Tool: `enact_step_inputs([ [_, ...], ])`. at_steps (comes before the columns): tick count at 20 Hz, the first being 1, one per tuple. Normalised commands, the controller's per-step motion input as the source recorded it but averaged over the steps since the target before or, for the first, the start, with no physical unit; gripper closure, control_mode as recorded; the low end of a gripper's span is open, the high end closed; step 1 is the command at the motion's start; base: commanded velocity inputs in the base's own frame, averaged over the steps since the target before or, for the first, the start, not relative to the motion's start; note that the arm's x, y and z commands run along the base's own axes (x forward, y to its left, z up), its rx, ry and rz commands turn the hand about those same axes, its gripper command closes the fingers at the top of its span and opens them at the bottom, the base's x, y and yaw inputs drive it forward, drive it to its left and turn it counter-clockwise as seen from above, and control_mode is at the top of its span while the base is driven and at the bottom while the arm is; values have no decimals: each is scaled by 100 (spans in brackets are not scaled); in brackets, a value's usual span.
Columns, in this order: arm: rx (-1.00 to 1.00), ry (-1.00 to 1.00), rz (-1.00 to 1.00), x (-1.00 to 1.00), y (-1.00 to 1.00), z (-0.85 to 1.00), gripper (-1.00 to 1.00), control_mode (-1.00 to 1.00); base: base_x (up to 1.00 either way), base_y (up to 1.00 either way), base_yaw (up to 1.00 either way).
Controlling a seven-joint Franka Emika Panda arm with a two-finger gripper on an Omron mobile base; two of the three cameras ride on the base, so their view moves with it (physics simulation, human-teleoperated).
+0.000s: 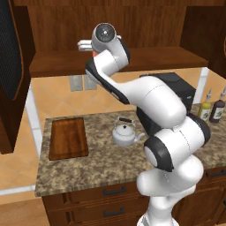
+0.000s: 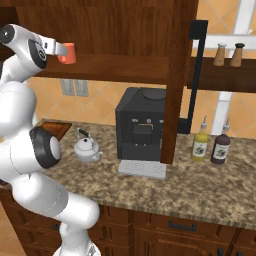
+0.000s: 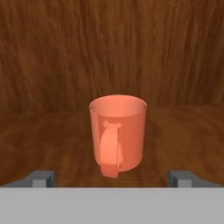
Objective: Pick the kettle from the counter and place it on the tray. Then pick the mug from the cabinet and place it on the tray. Then close the cabinet doors.
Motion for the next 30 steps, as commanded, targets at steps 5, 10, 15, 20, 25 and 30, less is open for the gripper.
enact_step_inputs([
  [5, 4, 0, 1, 26, 0, -20, -100, -100, 0, 0, 0],
  [10, 7, 0, 0, 29, -2, 0, -100, -100, 0, 0, 0],
  [15, 1, 0, 0, 23, 0, 0, -100, -100, 0, 0, 0],
  [20, 1, 0, 0, 19, 0, 0, 100, -100, 0, 0, 0],
  [25, 0, 0, 0, 11, 0, 0, 100, -100, 0, 0, 0],
  [30, 0, 0, 0, 5, -1, 0, 100, -100, 0, 0, 0],
])
